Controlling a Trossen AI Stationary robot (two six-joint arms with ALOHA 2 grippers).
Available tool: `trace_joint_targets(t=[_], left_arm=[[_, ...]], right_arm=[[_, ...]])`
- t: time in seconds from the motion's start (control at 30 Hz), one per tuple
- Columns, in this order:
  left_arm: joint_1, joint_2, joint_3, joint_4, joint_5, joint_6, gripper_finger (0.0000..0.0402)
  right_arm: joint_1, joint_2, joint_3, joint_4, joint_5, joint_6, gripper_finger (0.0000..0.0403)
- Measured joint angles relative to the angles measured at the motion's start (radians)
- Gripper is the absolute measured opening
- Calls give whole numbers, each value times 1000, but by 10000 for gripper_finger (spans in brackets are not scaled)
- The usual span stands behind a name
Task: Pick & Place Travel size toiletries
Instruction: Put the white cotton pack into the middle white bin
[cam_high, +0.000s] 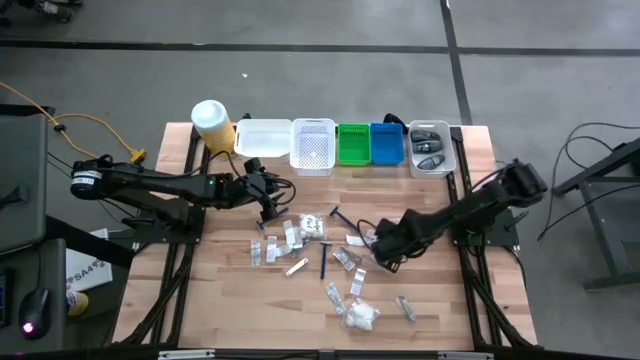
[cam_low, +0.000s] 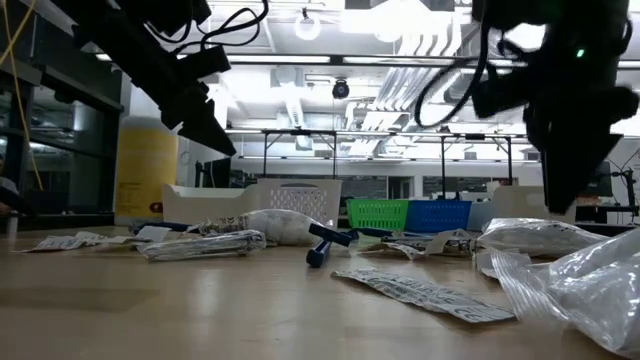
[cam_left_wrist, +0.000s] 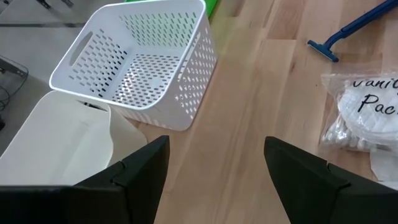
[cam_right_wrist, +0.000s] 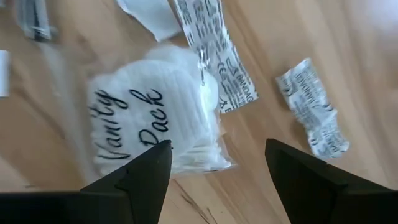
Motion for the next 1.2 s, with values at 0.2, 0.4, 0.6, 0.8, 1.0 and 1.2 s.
trace_joint_targets(t=[0.2,0.4,0.6,0.8,1.0,1.2], left_arm=[[0,0,0,-1,3,-12,260],[0,0,0,-1,3,-16,260],[0,0,0,-2,4,-26,260],[0,0,0,-2,4,-27,260],[0,0,0,2,52,-29,260],[0,0,0,41,85,-31,260]], right_arm=[[-48,36,0,18,-72,-2,249],[-83,36,0,20,-106,39,195],[-83,36,0,48,-121,51,94],[-83,36,0,78,-145,51,9],[-83,-7,0,48,-127,87,3],[-67,-125,0,5,-31,123,3]])
